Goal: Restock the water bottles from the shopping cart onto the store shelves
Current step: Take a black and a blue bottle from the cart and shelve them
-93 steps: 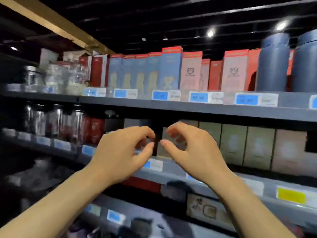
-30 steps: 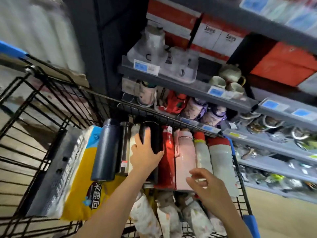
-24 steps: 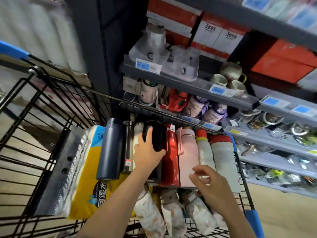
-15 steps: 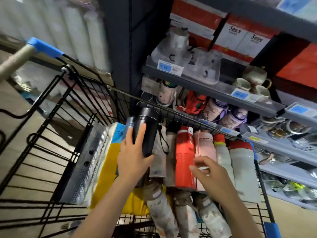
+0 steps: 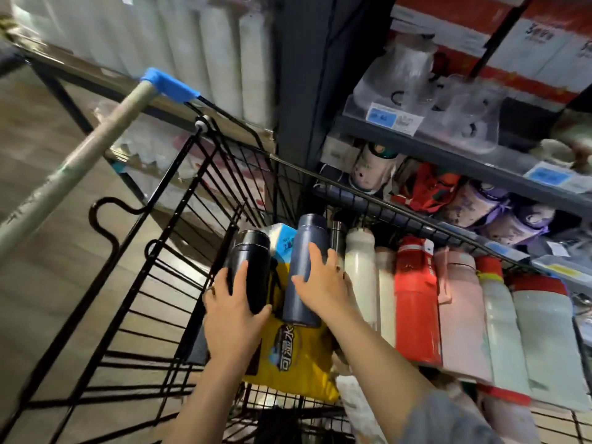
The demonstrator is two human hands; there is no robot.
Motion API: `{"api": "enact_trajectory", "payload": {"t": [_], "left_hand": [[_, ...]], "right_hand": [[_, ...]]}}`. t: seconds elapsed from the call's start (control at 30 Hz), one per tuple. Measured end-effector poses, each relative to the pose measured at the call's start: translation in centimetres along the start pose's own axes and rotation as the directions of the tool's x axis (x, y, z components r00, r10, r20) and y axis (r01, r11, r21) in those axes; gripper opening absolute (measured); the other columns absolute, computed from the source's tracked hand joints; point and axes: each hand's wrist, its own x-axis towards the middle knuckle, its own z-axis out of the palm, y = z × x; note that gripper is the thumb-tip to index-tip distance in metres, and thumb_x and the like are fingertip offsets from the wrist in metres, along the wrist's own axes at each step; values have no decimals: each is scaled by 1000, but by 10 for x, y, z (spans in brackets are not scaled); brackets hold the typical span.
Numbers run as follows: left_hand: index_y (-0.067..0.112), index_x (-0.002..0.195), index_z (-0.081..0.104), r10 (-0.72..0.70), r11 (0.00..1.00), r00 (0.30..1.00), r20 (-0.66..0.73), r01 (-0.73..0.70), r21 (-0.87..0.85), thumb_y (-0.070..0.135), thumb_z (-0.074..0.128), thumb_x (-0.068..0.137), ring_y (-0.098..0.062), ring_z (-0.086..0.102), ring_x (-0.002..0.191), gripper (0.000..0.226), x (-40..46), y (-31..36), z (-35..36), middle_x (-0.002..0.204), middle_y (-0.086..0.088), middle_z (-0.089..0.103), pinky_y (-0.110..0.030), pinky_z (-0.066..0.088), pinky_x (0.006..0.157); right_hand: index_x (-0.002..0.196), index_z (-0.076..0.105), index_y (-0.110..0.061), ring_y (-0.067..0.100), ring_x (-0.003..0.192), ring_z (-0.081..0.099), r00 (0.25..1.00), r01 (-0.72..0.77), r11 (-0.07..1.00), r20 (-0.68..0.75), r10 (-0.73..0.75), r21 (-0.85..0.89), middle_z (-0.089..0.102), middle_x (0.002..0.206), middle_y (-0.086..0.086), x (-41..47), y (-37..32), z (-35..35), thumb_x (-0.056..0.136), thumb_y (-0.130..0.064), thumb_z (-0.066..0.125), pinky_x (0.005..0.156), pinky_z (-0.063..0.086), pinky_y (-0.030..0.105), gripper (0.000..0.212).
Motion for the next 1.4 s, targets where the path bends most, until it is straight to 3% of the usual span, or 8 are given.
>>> {"api": "enact_trajectory", "payload": {"t": [0.1, 0.23, 0.43, 0.53, 0.67, 0.83, 1.03, 1.4], "left_hand": [[33, 149, 19, 29, 1000, 999, 18, -29, -3, 47, 61, 84, -34, 25, 134, 78, 2, -3, -1, 153, -6, 19, -49, 39, 98], [27, 147, 30, 10, 970, 1000, -24, -15, -241, 35, 51, 94, -28, 27, 133, 58, 4, -12, -3, 150, -5, 31, -41, 31, 105], [33, 149, 18, -113, 947, 988, 104, 139, -291, 56, 71, 71, -25, 42, 126, 97, 10, -23, -12, 135, -2, 47, -43, 42, 96], [34, 150, 14, -77, 960, 990, 116, 105, -259, 63, 67, 69, -26, 44, 123, 100, 4, -19, -8, 130, -1, 55, -42, 40, 97], [36, 150, 3, -55, 970, 995, 88, 75, -232, 61, 63, 76, -27, 29, 133, 98, -7, -7, -1, 146, -3, 36, -47, 28, 106], [38, 149, -8, 7, 985, 994, 112, 12, -172, 61, 67, 72, -27, 38, 130, 110, -12, -2, 3, 151, -2, 22, -51, 43, 97], [41, 148, 4, -4, 949, 992, 122, 42, -313, 49, 73, 69, -24, 46, 122, 106, -10, -15, -2, 143, 0, 33, -49, 47, 91], [36, 148, 19, 2, 930, 996, -91, -36, -366, 37, 83, 63, -25, 51, 113, 106, -33, -35, -29, 132, -4, 43, -36, 43, 78]], "right_hand": [[150, -3, -37, 40, 138, 23, 1000, -12, 1000, -3, 12, -14, 0, 158, 12, -2, -2, 14, 91, -51, 53, 102, 38, 47, 82], [149, -7, -38, 37, 138, 22, 999, -30, 995, -47, 26, -93, 5, 156, 11, 0, -2, 22, 83, -60, 60, 99, 41, 45, 97], [148, -7, -41, 39, 135, 28, 995, -89, 994, -41, 92, 60, 3, 156, 10, 2, -5, 26, 85, -39, 67, 101, 42, 50, 98], [146, -8, -44, 41, 133, 31, 996, -82, 993, -38, 86, 81, 1, 155, 10, 2, -6, 27, 85, -36, 65, 100, 43, 50, 95], [148, -4, -39, 40, 131, 31, 994, -100, 995, -50, 100, -7, 5, 152, 13, 2, -8, 28, 85, -38, 60, 94, 43, 44, 90], [148, -5, -38, 42, 124, 40, 986, -148, 986, -84, 142, -71, 16, 149, 18, 8, -17, 31, 86, -33, 59, 92, 44, 44, 89], [148, -12, -35, 38, 120, 44, 977, -196, 980, -98, 192, -35, 29, 140, 18, 15, -16, 30, 84, -37, 66, 90, 45, 42, 101], [147, -14, -38, 32, 115, 52, 984, -178, 954, 21, 178, 242, 40, 138, 13, -17, 1, 28, 75, -39, 74, 88, 49, 42, 113]]}}
